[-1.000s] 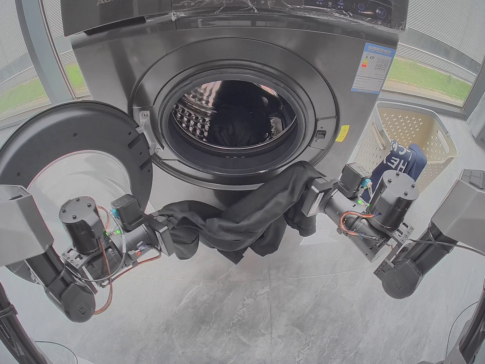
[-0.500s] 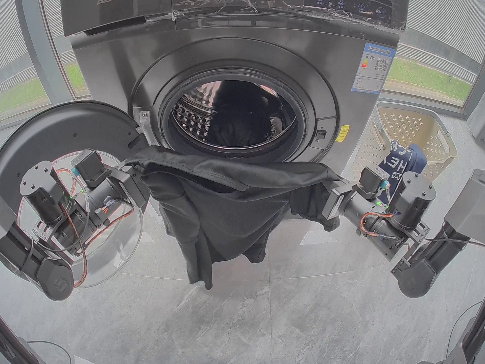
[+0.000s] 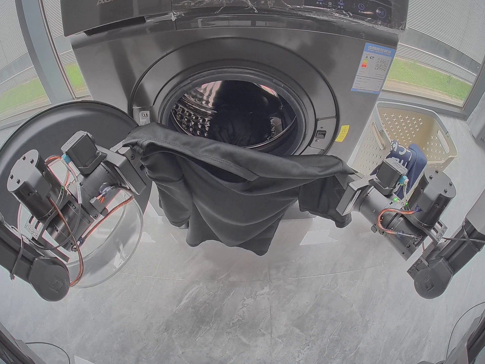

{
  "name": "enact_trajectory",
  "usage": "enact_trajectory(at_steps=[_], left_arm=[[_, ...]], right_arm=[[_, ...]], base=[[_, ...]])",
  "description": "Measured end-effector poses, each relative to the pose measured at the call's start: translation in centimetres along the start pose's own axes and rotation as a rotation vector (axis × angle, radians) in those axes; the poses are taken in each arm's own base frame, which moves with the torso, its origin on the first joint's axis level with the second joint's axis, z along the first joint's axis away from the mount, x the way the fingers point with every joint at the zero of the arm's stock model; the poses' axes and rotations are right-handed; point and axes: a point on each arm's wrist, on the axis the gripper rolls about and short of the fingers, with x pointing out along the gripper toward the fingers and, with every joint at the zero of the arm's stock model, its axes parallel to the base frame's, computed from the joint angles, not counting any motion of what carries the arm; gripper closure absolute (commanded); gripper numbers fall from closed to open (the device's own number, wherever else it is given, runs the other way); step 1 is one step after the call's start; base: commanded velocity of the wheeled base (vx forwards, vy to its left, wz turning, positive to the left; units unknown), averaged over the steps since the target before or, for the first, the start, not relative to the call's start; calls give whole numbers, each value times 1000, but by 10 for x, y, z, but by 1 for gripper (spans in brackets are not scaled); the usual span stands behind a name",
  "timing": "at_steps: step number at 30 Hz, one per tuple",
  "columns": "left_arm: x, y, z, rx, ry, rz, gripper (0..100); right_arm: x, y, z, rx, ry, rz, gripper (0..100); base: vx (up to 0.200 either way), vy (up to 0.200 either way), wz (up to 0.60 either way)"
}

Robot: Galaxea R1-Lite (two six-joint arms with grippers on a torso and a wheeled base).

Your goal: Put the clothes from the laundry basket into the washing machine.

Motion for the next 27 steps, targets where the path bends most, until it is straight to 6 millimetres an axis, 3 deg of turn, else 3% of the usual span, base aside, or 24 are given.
enact_trajectory(at_steps=[27], left_arm=[[0, -1, -1, -8, 4, -10, 100]], right_arm=[[-2, -7, 14, -6, -38, -21, 100]], base=[[0, 0, 0]])
